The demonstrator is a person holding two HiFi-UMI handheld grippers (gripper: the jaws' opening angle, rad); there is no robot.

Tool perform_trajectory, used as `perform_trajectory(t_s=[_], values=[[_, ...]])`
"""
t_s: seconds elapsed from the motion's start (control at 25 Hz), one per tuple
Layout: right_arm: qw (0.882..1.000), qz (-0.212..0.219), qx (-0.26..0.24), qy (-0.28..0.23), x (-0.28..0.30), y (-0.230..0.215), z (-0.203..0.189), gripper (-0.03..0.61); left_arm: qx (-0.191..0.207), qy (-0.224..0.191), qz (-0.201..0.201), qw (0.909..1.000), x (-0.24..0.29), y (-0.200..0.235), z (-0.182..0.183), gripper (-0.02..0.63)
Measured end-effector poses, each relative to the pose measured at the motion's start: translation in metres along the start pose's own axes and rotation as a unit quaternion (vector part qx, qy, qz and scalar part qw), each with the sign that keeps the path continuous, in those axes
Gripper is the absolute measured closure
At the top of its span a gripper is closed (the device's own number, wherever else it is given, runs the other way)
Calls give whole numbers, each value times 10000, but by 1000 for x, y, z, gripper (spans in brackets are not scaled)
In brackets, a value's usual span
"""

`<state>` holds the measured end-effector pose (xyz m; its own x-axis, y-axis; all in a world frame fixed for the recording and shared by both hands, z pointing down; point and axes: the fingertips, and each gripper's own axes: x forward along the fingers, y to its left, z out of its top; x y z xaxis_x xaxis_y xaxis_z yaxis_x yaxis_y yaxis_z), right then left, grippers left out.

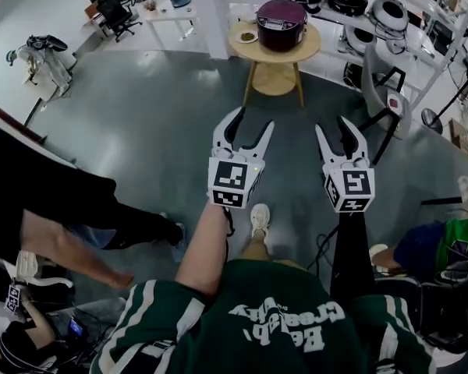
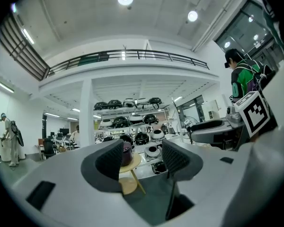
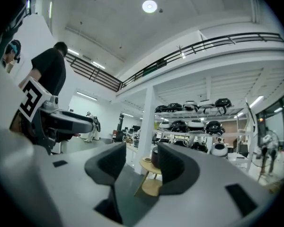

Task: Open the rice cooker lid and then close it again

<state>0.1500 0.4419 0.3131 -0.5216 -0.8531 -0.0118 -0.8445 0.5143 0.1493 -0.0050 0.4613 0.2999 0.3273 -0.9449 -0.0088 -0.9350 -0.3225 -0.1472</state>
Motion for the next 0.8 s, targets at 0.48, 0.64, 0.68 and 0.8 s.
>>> perform_trajectory(t_s=[0.48, 0.64, 0.68, 0.8], values=[[9998, -165, 62, -39, 193, -60, -12, 360, -52, -53, -228, 9997, 178, 107, -18, 370], [9998, -210, -52, 13, 246, -66, -15, 359, -113, -111, -310, 9994, 221, 142, -25, 370], [9997, -228, -56, 27, 257, -69, -16, 359, -121, -125, -339, 9993, 231, 148, -27, 370], [9996, -266, -70, 57, 283, -77, -21, 359, -149, -151, -413, 9989, 258, 161, -32, 368]])
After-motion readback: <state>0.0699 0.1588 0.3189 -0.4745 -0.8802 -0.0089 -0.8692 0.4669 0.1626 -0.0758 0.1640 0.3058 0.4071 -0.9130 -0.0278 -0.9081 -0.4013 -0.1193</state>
